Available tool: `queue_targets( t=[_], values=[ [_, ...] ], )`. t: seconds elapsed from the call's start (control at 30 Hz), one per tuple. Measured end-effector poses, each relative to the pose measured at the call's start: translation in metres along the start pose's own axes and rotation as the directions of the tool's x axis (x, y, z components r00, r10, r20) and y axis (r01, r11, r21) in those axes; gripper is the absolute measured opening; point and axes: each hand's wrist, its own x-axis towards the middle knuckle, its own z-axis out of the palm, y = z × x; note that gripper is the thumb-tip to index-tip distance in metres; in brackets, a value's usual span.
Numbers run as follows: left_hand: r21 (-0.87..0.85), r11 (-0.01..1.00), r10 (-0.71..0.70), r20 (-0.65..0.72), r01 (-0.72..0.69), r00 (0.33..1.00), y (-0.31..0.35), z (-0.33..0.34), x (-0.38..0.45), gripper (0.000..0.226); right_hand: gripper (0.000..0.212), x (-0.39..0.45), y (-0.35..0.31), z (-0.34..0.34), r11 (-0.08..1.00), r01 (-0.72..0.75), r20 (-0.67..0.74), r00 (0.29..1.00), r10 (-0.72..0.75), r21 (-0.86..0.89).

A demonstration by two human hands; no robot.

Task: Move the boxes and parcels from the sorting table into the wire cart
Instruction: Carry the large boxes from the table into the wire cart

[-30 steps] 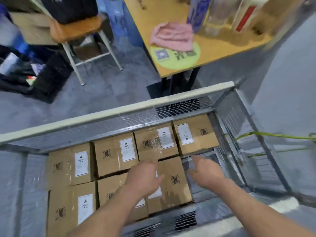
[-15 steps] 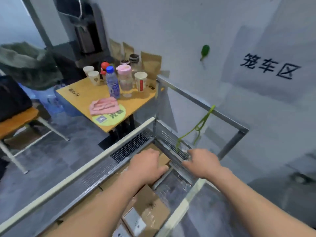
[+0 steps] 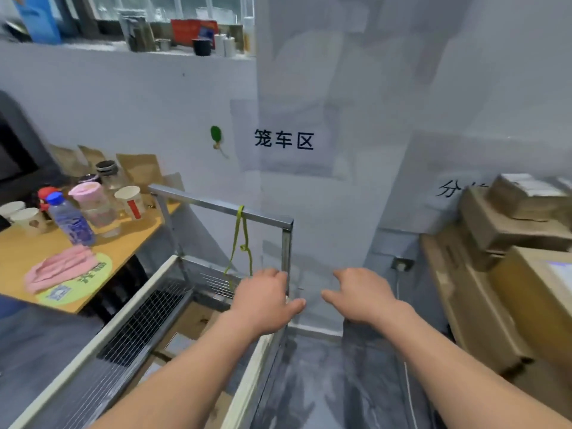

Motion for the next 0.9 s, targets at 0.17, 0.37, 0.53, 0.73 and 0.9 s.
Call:
queue_targets(
  t=[0.17, 0.37, 0.53, 0.73, 0.9],
  values=[
    [0.014, 0.995, 0.096, -0.011, -0.096, 0.995, 0.085, -0.006, -0.010, 0.070, 0.046, -0.055, 0.065, -0.018, 0.995, -0.084, -0.041, 0.995, 0.086, 0.053],
    [0.052, 0.981, 0.189, -0.018, -0.188, 0.982, 0.175, -0.007, -0.022, 0.069, 0.041, -0.117, 0.131, -0.039, 0.986, -0.142, -0.084, 0.985, 0.149, 0.087],
    [0.045, 0.964, 0.264, -0.003, -0.263, 0.965, 0.233, -0.007, -0.027, 0.068, 0.039, -0.156, 0.175, -0.051, 0.970, -0.221, -0.125, 0.964, 0.234, 0.105],
    [0.077, 0.915, 0.394, 0.042, -0.396, 0.918, 0.298, -0.005, -0.027, 0.068, 0.040, -0.204, 0.229, -0.055, 0.906, -0.381, -0.112, 0.908, 0.404, 0.182],
    [0.053, 0.848, 0.525, 0.062, -0.528, 0.849, 0.346, 0.002, -0.028, 0.068, 0.039, -0.248, 0.266, -0.046, 0.828, -0.525, -0.110, 0.827, 0.551, 0.197]
  ],
)
